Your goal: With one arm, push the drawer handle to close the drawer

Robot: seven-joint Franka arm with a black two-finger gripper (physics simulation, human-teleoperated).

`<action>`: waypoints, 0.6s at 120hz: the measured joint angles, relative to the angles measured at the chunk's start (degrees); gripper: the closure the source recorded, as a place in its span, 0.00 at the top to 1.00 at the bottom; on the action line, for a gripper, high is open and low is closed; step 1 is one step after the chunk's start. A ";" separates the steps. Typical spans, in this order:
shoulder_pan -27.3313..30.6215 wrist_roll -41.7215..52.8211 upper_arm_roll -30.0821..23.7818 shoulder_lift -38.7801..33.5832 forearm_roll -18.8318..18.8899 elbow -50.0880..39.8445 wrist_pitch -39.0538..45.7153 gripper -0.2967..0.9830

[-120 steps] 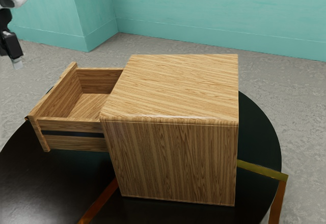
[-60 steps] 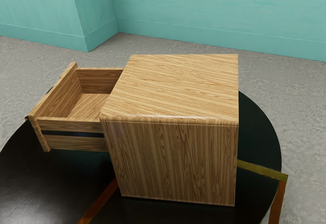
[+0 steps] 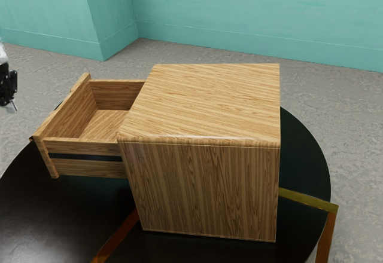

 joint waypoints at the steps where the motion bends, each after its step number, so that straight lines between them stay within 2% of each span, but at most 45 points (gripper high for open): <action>1: 0.00 0.20 -0.05 0.10 -0.14 0.03 0.04 0.16; 72: 0.01 7.14 -4.56 3.98 -8.68 -0.32 2.34 0.15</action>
